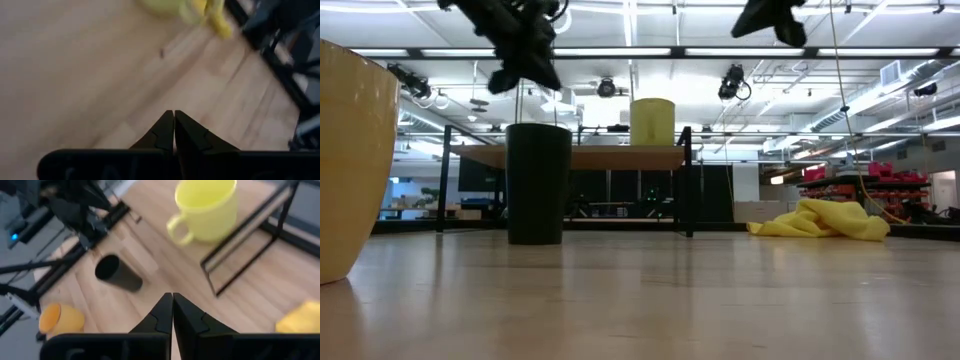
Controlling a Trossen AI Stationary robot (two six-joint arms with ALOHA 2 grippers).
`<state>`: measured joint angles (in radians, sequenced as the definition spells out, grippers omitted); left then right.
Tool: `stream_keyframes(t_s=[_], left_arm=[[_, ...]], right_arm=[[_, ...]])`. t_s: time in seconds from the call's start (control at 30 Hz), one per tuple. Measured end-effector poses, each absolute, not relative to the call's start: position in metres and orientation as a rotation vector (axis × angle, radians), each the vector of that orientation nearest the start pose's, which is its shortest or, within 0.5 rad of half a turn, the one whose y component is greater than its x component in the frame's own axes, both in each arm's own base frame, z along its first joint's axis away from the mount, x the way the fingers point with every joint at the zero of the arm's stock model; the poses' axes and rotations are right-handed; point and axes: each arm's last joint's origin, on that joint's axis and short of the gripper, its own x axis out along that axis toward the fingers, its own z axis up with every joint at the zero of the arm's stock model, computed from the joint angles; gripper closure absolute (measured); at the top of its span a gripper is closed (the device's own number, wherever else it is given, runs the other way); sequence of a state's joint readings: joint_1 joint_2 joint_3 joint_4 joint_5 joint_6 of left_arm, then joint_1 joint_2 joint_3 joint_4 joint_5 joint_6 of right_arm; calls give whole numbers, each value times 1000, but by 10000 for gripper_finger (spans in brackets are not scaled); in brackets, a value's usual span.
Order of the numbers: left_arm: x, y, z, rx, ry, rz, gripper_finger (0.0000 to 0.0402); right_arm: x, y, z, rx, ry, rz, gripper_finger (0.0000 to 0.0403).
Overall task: Stack small to large cups/mugs on shelf
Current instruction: Put the orange mug on the shelf
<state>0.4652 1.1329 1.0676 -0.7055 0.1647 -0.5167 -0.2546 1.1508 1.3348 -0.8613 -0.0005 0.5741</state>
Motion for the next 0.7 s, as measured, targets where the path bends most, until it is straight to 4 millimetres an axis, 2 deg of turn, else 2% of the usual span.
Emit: stream_keyframes(t_s=[0.13,0.4,0.7], left_arm=[[189,77,320,-773,748,471,377],[162,39,322,-857,897,483,388],[135,-3,323,-816,1040,455,378]], right_arm=[[203,-44,384,659,663,-427,383],[203,-20,376,650,775,-429,383],[202,25,369,732,804,-498,384]])
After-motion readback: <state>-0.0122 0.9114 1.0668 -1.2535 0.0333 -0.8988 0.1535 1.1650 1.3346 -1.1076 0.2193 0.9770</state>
